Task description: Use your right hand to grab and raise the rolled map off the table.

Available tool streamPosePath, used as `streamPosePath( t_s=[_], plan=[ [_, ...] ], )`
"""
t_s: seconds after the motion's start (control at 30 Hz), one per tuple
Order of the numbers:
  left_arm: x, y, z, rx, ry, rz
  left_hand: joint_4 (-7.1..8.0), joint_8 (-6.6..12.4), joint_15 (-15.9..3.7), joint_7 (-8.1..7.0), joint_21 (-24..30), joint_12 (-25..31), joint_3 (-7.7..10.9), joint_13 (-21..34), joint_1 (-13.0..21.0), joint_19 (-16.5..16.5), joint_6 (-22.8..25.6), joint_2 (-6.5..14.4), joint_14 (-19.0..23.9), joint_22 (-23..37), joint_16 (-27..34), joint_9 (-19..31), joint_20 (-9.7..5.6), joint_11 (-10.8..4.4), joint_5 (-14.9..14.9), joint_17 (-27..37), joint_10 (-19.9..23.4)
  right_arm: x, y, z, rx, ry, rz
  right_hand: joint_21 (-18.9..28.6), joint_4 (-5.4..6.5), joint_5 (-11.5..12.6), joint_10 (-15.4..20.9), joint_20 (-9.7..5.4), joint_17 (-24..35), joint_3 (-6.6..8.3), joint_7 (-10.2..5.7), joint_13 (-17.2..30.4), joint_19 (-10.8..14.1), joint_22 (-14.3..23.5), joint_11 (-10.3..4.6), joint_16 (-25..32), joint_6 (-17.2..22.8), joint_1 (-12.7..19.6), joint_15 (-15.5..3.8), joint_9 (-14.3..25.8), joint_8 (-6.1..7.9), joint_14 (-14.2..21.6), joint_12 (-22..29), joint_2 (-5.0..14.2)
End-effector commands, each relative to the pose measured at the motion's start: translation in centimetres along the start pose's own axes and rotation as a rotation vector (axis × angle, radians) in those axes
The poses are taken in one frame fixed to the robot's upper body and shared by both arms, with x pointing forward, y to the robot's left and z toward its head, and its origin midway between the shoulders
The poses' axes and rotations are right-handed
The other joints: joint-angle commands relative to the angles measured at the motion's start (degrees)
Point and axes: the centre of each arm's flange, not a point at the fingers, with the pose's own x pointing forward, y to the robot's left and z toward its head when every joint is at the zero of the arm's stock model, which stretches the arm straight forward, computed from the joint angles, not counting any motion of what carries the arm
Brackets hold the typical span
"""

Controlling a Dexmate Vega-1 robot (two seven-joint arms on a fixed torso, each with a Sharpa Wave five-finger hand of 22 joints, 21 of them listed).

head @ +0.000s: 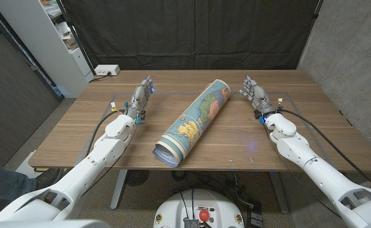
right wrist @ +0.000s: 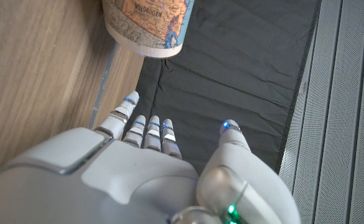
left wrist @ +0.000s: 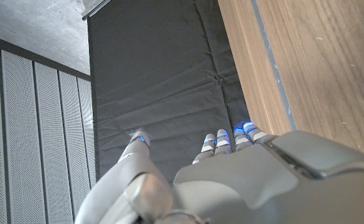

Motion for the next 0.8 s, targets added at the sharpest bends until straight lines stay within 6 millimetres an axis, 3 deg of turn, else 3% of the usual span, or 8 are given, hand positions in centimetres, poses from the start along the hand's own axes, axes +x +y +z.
streamPosePath(
  t_s=[0.03,0.8],
  plan=[
    [0.1,-0.2,0.2,-0.004,-0.001,-0.01,0.01,0.38,-0.03,0.47,0.3,0.4,0.32,0.2,0.6,-3.6,0.1,0.1,-0.5,0.1,0.4,0.2,0.29,0.08,0.2,0.2,-0.4,-0.1,0.0,0.1,0.001,-0.004,0.0,0.5,0.0,0.3,0.0,-0.11,0.1,0.51,-0.02,0.2,0.5,0.3,0.61,0.5,0.4,0.7,0.49,0.2,0.4,0.3,0.3,0.17],
    [0.3,-1.3,0.2,-0.017,-0.005,-0.026,-0.46,0.59,-0.09,0.42,-0.7,0.5,0.2,0.2,0.5,-3.1,0.5,0.6,-0.3,0.2,0.5,0.2,0.73,-0.06,0.2,0.2,-0.2,-0.1,-0.6,1.4,-0.015,-0.055,-0.003,0.5,-0.23,0.3,0.5,-0.09,0.1,0.58,-0.52,0.2,0.5,0.3,0.43,0.6,0.7,1.1,0.4,0.2,0.47,0.5,0.4,0.45]
  ],
)
